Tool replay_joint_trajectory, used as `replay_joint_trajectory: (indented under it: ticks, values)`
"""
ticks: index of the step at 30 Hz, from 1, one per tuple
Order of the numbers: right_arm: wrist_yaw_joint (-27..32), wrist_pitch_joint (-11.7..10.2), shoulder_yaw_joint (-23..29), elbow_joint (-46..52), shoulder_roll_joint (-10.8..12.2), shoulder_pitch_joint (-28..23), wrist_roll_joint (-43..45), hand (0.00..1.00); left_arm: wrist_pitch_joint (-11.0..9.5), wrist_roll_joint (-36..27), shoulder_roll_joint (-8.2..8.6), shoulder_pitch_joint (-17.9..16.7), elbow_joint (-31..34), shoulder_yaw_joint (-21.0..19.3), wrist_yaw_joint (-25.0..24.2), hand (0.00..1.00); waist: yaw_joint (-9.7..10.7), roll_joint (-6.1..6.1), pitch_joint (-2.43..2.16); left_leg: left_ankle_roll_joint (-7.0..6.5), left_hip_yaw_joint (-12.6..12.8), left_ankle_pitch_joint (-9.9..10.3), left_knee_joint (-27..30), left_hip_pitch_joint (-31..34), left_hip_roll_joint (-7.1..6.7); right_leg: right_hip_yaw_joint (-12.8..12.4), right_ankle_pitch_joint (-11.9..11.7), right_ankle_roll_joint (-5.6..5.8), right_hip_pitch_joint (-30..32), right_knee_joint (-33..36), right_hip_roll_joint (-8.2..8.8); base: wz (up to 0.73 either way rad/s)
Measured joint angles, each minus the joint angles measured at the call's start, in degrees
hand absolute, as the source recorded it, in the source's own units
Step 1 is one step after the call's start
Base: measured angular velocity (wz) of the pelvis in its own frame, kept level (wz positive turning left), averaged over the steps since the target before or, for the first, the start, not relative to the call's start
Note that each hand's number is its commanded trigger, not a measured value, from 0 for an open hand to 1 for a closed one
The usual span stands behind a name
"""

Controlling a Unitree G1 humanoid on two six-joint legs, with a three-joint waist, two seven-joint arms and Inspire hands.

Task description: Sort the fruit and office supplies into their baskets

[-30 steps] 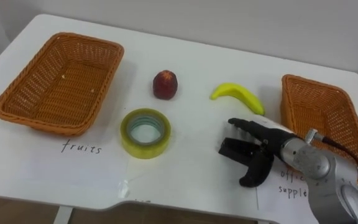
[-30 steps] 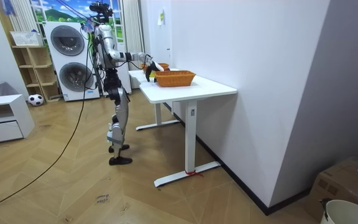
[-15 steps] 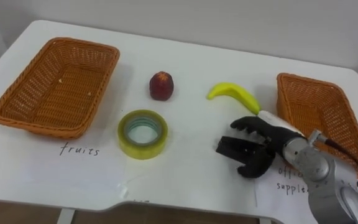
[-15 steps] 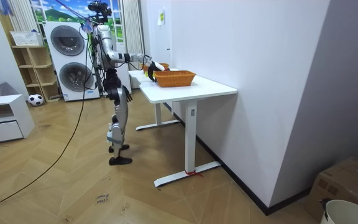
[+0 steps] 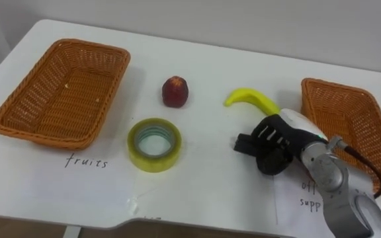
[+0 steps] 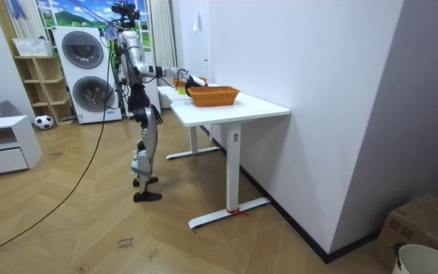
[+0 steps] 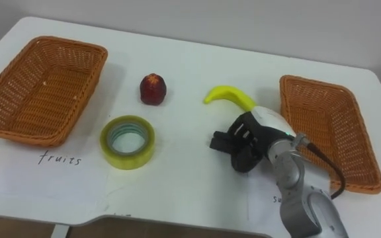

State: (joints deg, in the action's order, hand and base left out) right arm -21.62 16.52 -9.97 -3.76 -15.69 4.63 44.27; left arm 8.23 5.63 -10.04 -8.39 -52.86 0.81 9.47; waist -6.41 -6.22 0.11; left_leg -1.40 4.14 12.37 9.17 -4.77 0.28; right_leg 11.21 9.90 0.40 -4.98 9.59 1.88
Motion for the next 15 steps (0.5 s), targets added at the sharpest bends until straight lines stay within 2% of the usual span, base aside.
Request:
replay_joint_trajectory:
  ticks: [11, 15]
  values:
    - [-0.3, -0.2, 0.3, 1.4, -0.2, -0.2, -3.4, 1.00, -0.2, -0.6, 0.00, 0.1, -0.3, 0.0, 1.0, 0.00, -0.1, 0.02, 0.09, 0.00, 0.3, 0.0, -0.4, 0.1, 0.10, -0.3, 0.0, 0.00, 0.2, 0.0, -0.15, 0.00]
    - [-3.8, -0.3, 1.5, 7.0, -0.2, -2.4, -8.4, 1.00, -1.8, -0.5, 0.14, -0.3, -1.8, -1.2, 1.1, 0.00, 0.2, 0.09, 0.09, 0.02, 0.5, 0.0, -0.3, 0.0, 0.08, -0.6, 0.0, 0.00, 0.2, 0.0, -0.15, 0.00]
